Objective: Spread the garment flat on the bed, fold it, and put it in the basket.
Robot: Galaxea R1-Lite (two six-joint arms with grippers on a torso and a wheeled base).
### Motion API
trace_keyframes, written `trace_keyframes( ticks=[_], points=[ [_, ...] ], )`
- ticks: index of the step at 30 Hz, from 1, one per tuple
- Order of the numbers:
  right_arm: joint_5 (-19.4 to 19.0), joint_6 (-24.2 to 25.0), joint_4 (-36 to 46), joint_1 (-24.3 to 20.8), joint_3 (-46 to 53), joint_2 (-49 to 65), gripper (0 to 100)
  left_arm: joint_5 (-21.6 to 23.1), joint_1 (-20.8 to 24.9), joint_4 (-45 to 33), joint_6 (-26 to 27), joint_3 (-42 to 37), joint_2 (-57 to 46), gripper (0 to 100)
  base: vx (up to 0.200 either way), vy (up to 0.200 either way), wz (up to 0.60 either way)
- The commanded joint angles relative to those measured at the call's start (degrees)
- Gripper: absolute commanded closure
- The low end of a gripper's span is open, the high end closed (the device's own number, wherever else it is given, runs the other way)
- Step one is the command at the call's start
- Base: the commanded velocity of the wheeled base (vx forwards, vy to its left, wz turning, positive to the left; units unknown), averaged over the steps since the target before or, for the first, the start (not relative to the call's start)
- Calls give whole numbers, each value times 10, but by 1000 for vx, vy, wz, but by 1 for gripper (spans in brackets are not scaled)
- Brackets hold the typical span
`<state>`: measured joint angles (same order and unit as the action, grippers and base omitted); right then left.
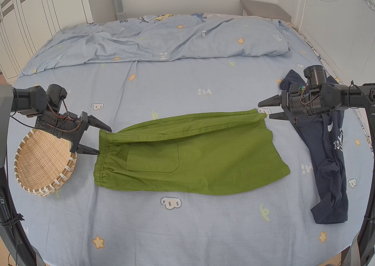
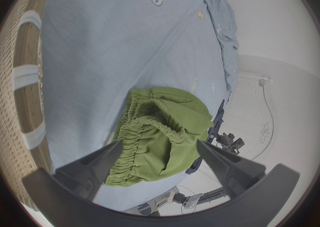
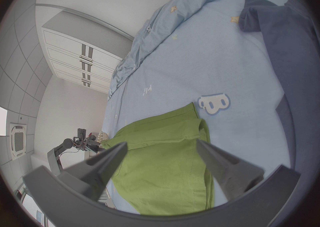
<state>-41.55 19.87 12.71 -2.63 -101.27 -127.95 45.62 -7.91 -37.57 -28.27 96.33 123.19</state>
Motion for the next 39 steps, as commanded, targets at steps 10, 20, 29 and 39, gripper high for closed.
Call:
trace_keyframes(
  ticks=[10, 20, 29, 39],
  points=[
    [-21, -3, -2, 6, 92, 41, 0, 7, 4, 1, -28, 24, -8, 0, 0, 0, 0],
    [-38, 4, -94, 7, 241, 124, 0, 6, 19, 101, -153, 50, 22, 0, 0, 0, 0],
    [-57, 6, -132, 10, 289, 162, 0, 1, 10, 221, -268, 44, 37, 0, 0, 0, 0],
    [-57, 5, -132, 16, 293, 162, 0, 1, 8, 232, -273, 14, 43, 0, 0, 0, 0]
  ],
)
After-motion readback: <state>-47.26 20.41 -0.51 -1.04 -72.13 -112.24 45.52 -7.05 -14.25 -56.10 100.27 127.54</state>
